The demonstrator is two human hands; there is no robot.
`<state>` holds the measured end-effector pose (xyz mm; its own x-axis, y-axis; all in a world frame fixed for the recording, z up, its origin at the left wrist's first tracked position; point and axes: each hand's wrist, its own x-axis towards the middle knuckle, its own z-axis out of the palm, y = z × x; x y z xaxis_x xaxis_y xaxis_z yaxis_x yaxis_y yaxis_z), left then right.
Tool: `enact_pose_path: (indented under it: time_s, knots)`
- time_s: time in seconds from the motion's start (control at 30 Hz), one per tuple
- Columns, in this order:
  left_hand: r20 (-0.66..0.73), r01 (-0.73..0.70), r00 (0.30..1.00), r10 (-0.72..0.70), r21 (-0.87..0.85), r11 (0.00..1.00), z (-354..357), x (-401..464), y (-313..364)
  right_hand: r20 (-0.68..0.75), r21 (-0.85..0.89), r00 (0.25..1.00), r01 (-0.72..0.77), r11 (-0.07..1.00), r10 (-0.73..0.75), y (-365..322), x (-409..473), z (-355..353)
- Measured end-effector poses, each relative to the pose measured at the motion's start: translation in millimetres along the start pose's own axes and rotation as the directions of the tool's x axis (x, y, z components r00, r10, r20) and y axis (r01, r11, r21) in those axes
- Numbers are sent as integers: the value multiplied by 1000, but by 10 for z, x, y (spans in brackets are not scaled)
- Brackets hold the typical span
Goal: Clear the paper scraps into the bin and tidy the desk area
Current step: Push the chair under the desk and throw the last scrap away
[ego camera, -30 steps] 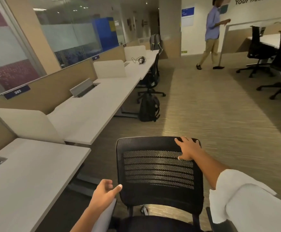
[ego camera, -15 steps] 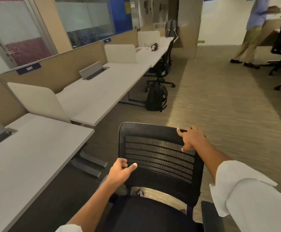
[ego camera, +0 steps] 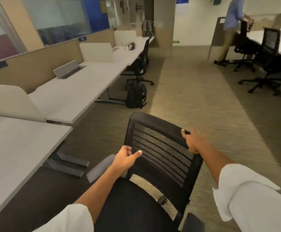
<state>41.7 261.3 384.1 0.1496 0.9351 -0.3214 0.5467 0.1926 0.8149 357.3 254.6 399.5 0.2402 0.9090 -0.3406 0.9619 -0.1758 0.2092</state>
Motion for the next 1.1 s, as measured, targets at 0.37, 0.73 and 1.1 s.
enact_pose_path:
  time_s: [0.37,0.73,1.1]
  knots:
    - [144,131,981,-128,-14,991,1089,-91,531,275,290,929,165,943,-247,633,-28,-316]
    - [-147,430,891,-430,-33,902,2835,106,1452,379,-202,721,676,709,-579,594,627,-651]
    - [-115,274,955,-274,-22,962,2959,-267,1103,144,-527,431,796,299,-891,360,1022,-293]
